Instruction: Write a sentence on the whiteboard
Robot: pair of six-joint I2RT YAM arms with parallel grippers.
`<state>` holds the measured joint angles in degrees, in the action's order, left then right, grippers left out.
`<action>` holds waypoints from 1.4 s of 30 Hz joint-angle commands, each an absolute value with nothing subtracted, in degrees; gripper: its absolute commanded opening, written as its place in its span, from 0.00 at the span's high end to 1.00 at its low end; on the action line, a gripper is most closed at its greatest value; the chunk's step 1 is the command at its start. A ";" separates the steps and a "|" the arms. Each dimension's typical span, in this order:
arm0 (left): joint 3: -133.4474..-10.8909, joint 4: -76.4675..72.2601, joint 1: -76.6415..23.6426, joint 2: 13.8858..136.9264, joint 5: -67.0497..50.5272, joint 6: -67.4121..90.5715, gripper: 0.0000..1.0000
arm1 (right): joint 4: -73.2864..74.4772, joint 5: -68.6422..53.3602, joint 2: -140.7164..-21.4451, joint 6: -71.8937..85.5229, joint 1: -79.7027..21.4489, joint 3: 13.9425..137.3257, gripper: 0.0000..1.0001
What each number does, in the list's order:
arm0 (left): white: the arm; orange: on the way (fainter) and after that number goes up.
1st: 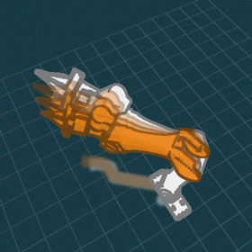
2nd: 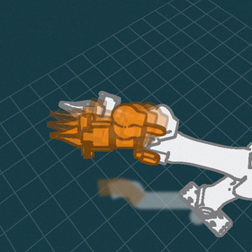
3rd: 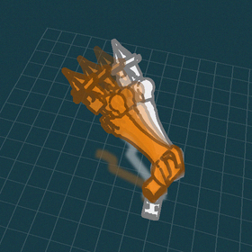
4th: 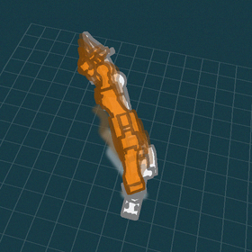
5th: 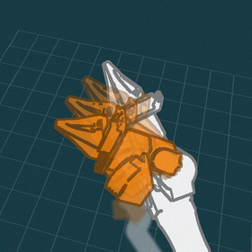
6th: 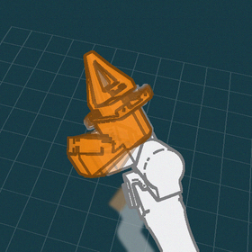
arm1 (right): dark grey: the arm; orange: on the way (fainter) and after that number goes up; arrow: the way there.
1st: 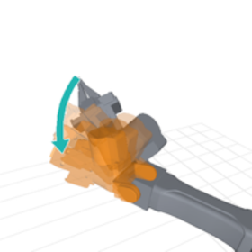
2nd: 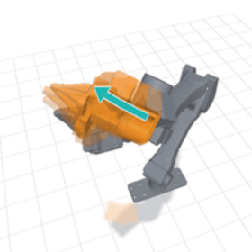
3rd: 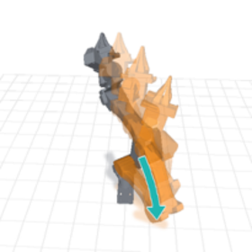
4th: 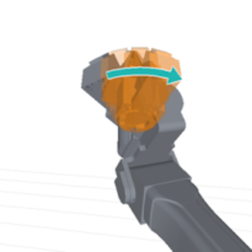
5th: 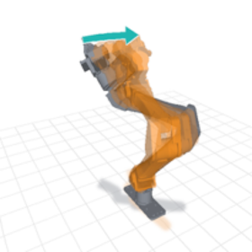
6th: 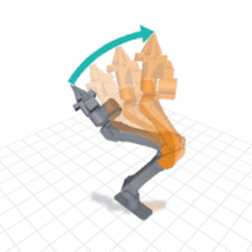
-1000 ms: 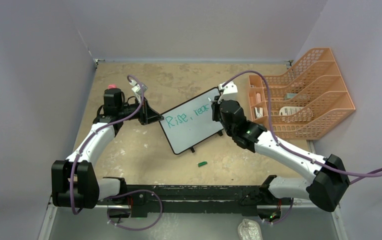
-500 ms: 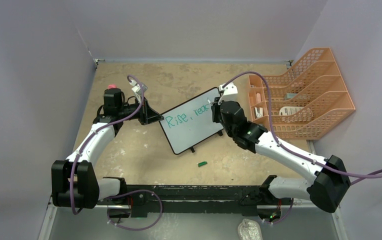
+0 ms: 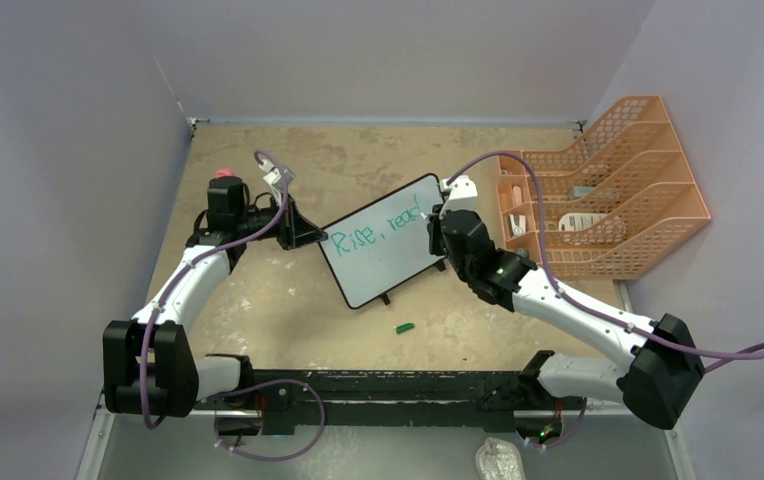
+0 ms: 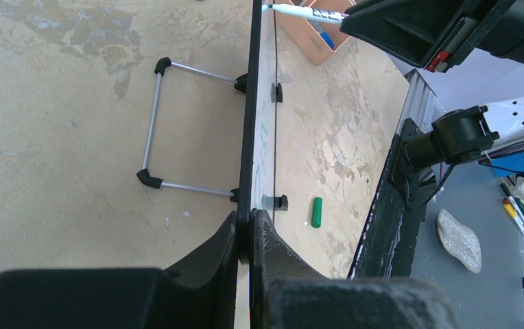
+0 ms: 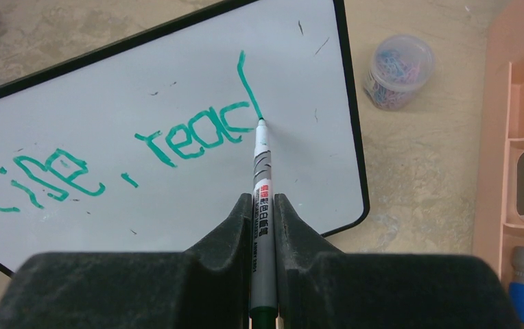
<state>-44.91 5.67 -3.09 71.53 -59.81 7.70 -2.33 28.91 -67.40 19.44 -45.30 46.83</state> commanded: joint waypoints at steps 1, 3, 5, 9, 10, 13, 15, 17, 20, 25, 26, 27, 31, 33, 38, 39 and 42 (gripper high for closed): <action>-46.65 6.05 -3.16 72.25 -58.32 5.01 1.00 | -1.67 28.23 -66.27 20.80 -45.08 46.17 1.00; -46.67 6.02 -3.16 72.25 -58.30 5.01 1.00 | -1.43 28.13 -66.21 21.00 -45.01 45.95 1.00; -46.67 6.02 -3.19 72.25 -58.28 5.01 1.00 | -1.20 28.03 -66.13 21.24 -45.04 45.83 1.00; -46.68 6.06 -3.16 72.24 -58.23 5.01 1.00 | -1.23 27.95 -65.85 21.32 -45.04 46.07 1.00; -46.67 6.02 -3.16 72.25 -58.24 5.01 1.00 | -1.23 27.99 -65.69 21.21 -45.06 46.22 1.00; -46.70 6.09 -3.16 72.17 -58.11 5.01 1.00 | -1.27 28.45 -65.22 21.18 -45.03 46.76 1.00; -46.68 6.12 -3.19 72.16 -58.07 5.01 1.00 | -1.93 28.67 -64.21 20.93 -45.02 46.62 1.00; -46.67 6.06 -3.17 72.18 -58.08 5.01 1.00 | -2.58 28.64 -63.38 20.43 -45.01 46.74 1.00; -46.72 6.07 -3.21 72.16 -58.02 5.01 1.00 | -2.89 28.73 -63.41 19.90 -45.07 47.45 1.00; -46.67 6.06 -3.16 72.25 -58.16 5.01 1.00 | -4.37 28.66 -64.64 19.45 -45.04 48.09 1.00; -46.67 6.06 -3.16 72.25 -58.15 5.01 1.00 | -4.53 28.60 -64.95 19.27 -45.08 48.32 1.00; -46.71 6.02 -3.16 72.25 -58.14 5.01 1.00 | -4.69 28.60 -65.24 19.24 -45.01 48.52 1.00; -46.71 6.13 -3.17 72.23 -58.10 5.01 1.00 | -5.33 28.56 -65.87 18.75 -45.01 49.17 1.00; -46.67 6.12 -3.17 72.25 -58.17 5.01 1.00 | -5.45 28.41 -66.12 18.69 -45.01 49.43 1.00; -46.67 6.09 -3.16 72.25 -58.36 5.01 1.00 | -5.95 28.66 -66.66 18.40 -44.84 49.73 1.00; -46.67 6.07 -3.16 72.20 -58.32 5.01 1.00 | -6.04 28.73 -66.76 18.33 -44.88 49.81 1.00; -46.69 6.06 -3.17 72.22 -58.43 5.01 1.00 | -6.19 28.82 -67.11 18.17 -44.79 50.08 1.00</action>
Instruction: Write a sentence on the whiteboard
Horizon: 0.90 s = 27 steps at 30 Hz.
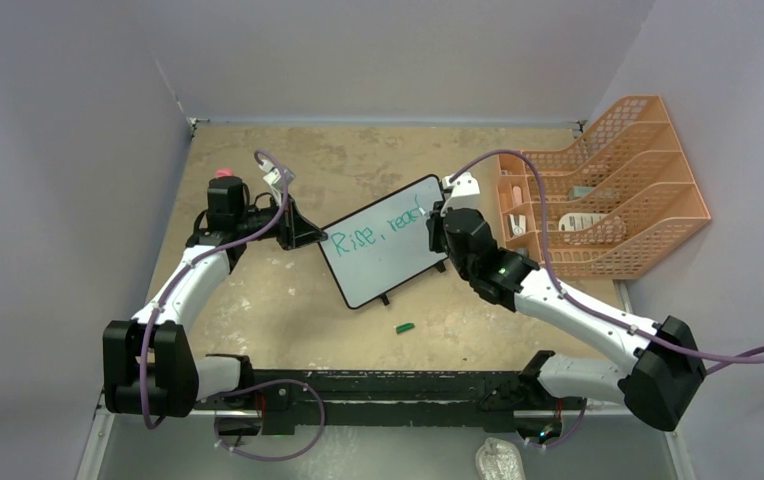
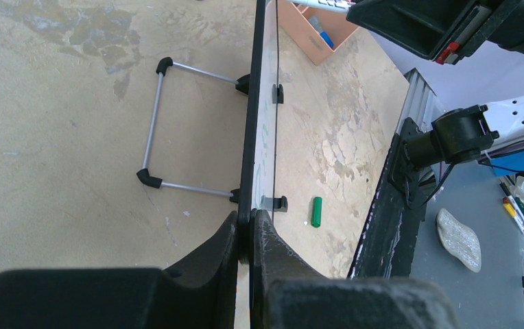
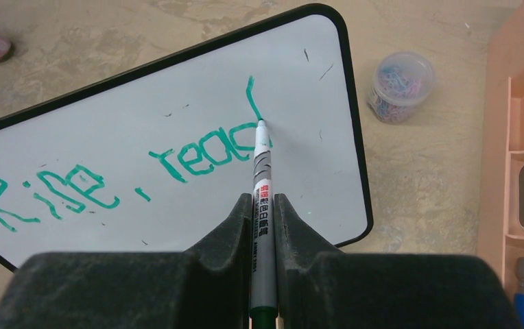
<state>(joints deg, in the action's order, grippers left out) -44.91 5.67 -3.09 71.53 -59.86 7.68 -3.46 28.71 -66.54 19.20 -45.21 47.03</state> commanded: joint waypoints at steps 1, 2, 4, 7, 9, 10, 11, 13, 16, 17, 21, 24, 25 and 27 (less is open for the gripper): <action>-46.67 6.06 -3.22 72.23 -58.43 5.01 1.00 | -6.32 28.83 -67.14 18.11 -44.79 50.10 1.00; -46.67 6.06 -3.17 72.17 -58.45 5.01 1.00 | -6.33 28.88 -67.33 18.04 -44.74 50.16 1.00; -46.67 6.08 -3.16 72.16 -58.44 5.01 1.00 | -6.45 28.96 -67.56 18.03 -44.73 50.19 1.00; -46.67 6.06 -3.16 72.16 -58.43 5.01 1.00 | -6.63 29.27 -67.75 17.89 -44.61 50.19 1.00; -46.63 6.06 -3.21 72.16 -58.41 5.01 1.00 | -6.60 29.62 -67.93 17.94 -44.50 50.34 1.00; -46.66 6.06 -3.17 72.16 -58.42 5.01 1.00 | -6.59 29.67 -67.99 18.01 -44.44 50.36 1.00; -46.69 6.06 -3.16 72.16 -58.43 5.01 1.00 | -6.65 29.77 -67.99 18.09 -44.39 50.36 1.00; -46.67 6.06 -3.16 72.16 -58.44 5.01 1.00 | -6.69 30.18 -67.98 18.26 -44.39 50.36 1.00; -46.61 6.04 -3.16 72.16 -58.43 5.01 1.00 | -6.53 30.62 -68.18 18.32 -44.17 50.36 1.00; -46.63 6.02 -3.21 72.16 -58.45 5.01 1.00 | -6.51 30.69 -68.20 18.36 -44.15 50.36 1.00; -46.67 6.05 -3.16 72.15 -58.51 5.01 1.00 | -6.42 31.16 -68.27 18.60 -43.96 50.20 1.00; -46.69 6.06 -3.16 72.16 -58.46 5.01 1.00 | -6.33 31.37 -68.35 18.72 -43.73 50.02 1.00; -46.67 6.06 -3.16 72.16 -58.47 5.01 1.00 | -6.26 31.31 -68.38 18.83 -43.76 50.01 1.00; -46.62 6.01 -3.16 72.16 -58.45 5.01 1.00 | -6.03 31.29 -68.33 18.96 -43.75 49.94 1.00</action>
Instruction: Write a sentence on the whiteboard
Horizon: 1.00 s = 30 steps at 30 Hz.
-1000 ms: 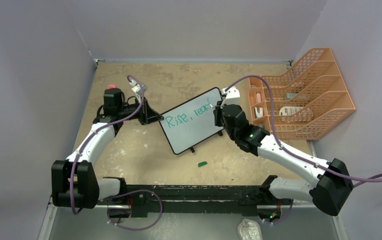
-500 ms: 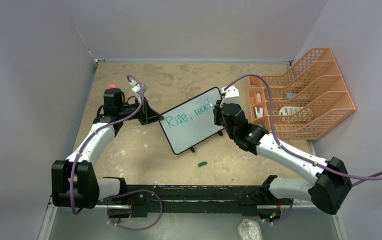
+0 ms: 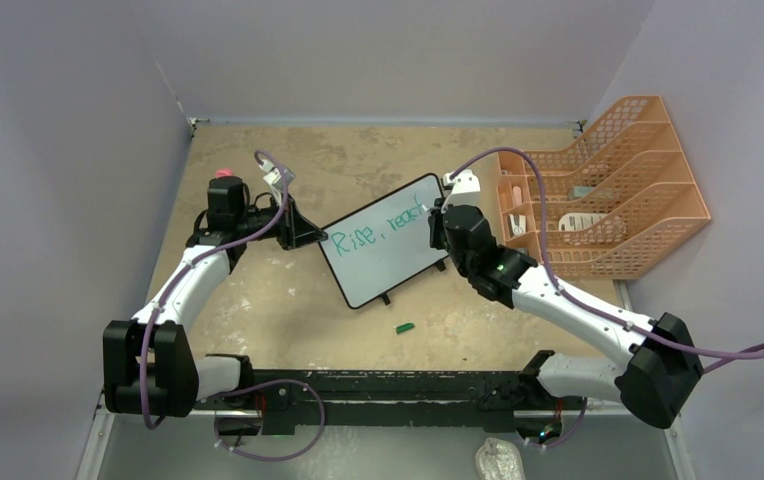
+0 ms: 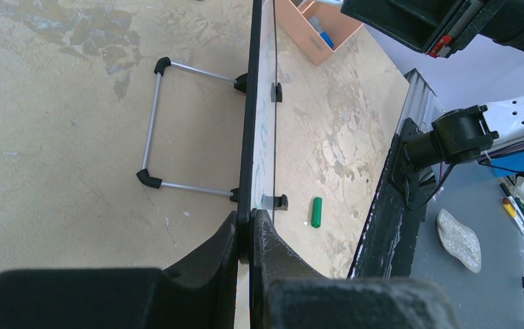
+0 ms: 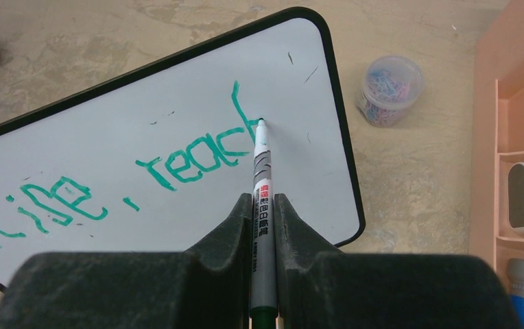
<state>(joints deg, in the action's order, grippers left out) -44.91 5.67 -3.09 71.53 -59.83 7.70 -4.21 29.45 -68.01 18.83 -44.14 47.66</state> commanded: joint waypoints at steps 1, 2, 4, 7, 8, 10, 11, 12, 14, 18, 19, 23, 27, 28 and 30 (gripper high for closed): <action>-46.61 6.06 -3.16 72.16 -58.38 5.01 1.00 | -5.98 31.29 -68.30 19.06 -43.69 49.85 1.00; -46.66 6.05 -3.16 72.16 -58.44 5.01 1.00 | -5.79 31.25 -68.21 19.07 -43.68 49.79 1.00; -46.62 6.01 -3.21 72.16 -58.45 5.06 1.00 | -5.35 31.15 -67.95 19.26 -43.68 49.63 1.00; -46.66 5.98 -3.16 72.16 -58.40 5.09 1.00 | -4.76 30.96 -67.45 19.75 -43.66 49.04 1.00; -46.67 5.98 -3.16 72.16 -58.44 5.10 1.00 | -4.55 30.90 -67.29 19.98 -43.68 48.86 1.00; -46.67 5.98 -3.21 72.16 -58.36 5.10 1.00 | -4.11 30.78 -66.96 20.41 -43.66 48.35 1.00; -46.60 5.98 -3.17 72.16 -58.42 5.10 1.00 | -3.87 30.73 -66.83 20.68 -43.68 48.15 1.00; -46.58 5.98 -3.16 72.16 -58.29 5.10 1.00 | -3.70 30.68 -66.61 20.84 -43.68 47.90 1.00; -46.60 5.98 -3.16 72.16 -58.27 5.10 1.00 | -3.38 30.59 -66.30 21.21 -43.68 47.58 1.00; -46.62 6.02 -3.16 72.16 -58.28 5.10 1.00 | -2.66 30.34 -65.91 21.70 -43.63 47.04 1.00; -46.64 5.98 -3.16 72.16 -58.29 5.10 1.00 | -2.56 30.19 -65.80 21.84 -43.67 46.88 1.00; -46.64 6.03 -3.19 72.16 -58.32 5.10 1.00 | -1.79 29.72 -65.72 22.42 -43.68 46.58 1.00; -46.67 6.02 -3.16 72.07 -58.29 5.10 1.00 | -1.15 29.33 -65.85 22.89 -43.68 46.24 1.00; -46.63 6.06 -3.16 72.07 -58.27 5.10 1.00 | -1.01 29.24 -65.85 22.94 -43.67 46.17 1.00; -46.67 6.06 -3.16 72.07 -58.34 5.10 1.00 | -0.61 29.22 -66.08 23.24 -43.64 46.16 1.00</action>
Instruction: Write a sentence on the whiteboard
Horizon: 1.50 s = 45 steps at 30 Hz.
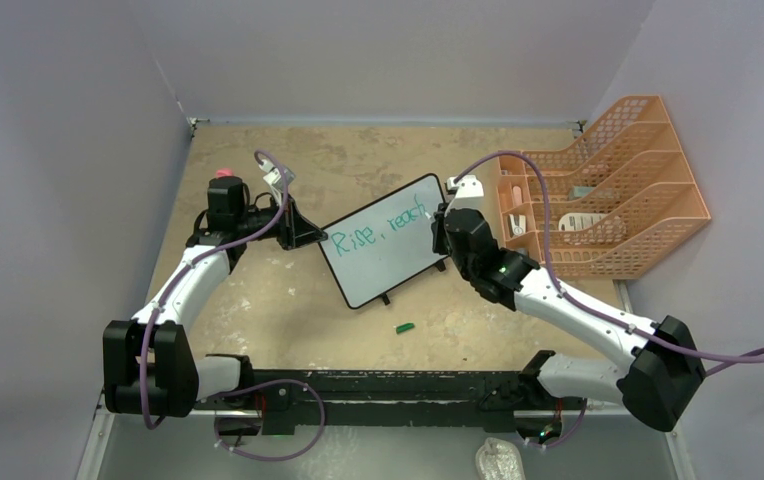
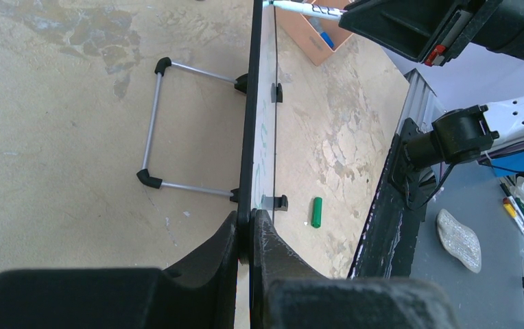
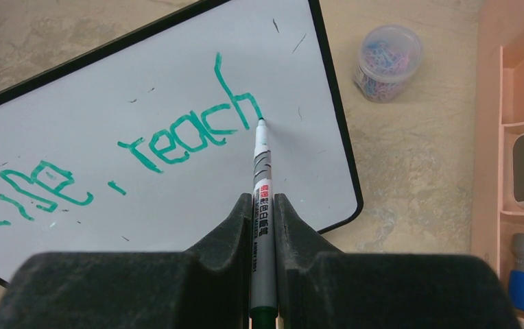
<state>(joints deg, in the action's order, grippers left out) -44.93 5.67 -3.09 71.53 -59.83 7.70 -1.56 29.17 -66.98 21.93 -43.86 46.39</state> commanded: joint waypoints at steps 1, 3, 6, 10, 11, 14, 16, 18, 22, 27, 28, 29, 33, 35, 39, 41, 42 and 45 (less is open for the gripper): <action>-46.68 6.06 -3.19 72.07 -58.32 5.10 1.00 | -0.47 29.22 -66.09 23.35 -43.63 46.21 1.00; -46.69 6.06 -3.16 72.07 -58.27 5.10 1.00 | -0.35 29.17 -66.09 23.46 -43.68 46.27 1.00; -46.67 5.99 -3.16 72.07 -58.23 5.14 1.00 | -0.14 29.14 -65.70 23.47 -43.63 46.55 1.00; -46.65 5.91 -3.19 72.15 -58.10 5.19 1.00 | -0.09 30.80 -64.40 23.02 -43.68 47.74 1.00; -46.60 5.89 -3.17 72.20 -58.02 5.19 1.00 | -0.09 30.49 -63.90 22.07 -43.68 48.11 1.00; -46.58 5.87 -3.16 72.20 -58.00 5.30 1.00 | -0.09 29.18 -61.84 21.34 -43.77 48.09 1.00; -46.61 5.89 -3.16 72.08 -57.99 5.27 1.00 | -0.09 28.12 -60.15 20.98 -43.77 47.51 1.00; -46.63 5.89 -3.17 72.08 -57.87 5.27 1.00 | -0.09 26.71 -58.73 21.14 -44.16 47.02 1.00; -46.67 5.89 -3.16 71.98 -57.53 5.27 1.00 | 1.64 27.63 -57.38 21.80 -47.30 46.27 1.00; -46.59 5.89 -3.16 72.05 -57.39 5.27 1.00 | 2.77 30.17 -56.22 24.21 -52.62 44.57 1.00; -46.58 5.89 -3.19 72.07 -57.37 5.27 1.00 | 2.95 30.59 -56.03 24.79 -53.85 44.30 1.00; -46.65 5.89 -3.17 72.04 -57.38 5.27 1.00 | 3.17 30.96 -55.80 25.43 -54.90 44.08 1.00; -46.67 5.91 -3.16 71.80 -57.30 5.30 1.00 | 4.28 32.22 -55.32 28.09 -58.57 43.15 1.00; -46.69 5.89 -3.19 71.72 -57.39 5.36 1.00 | 4.58 32.82 -55.14 29.66 -60.52 42.88 1.00; -46.58 5.88 -3.16 71.80 -57.40 5.45 1.00 | 5.64 34.84 -55.10 32.04 -63.74 42.51 1.00; -46.60 5.89 -3.16 71.81 -57.34 5.45 1.00 | 5.38 35.04 -55.29 32.94 -65.02 42.09 1.00; -46.64 5.82 -3.16 71.73 -57.38 5.49 1.00 | 5.28 35.10 -55.59 33.41 -65.77 42.02 1.00; -46.66 5.73 -3.16 71.87 -57.38 5.54 1.00 | 5.27 36.40 -56.74 35.20 -68.62 41.85 1.00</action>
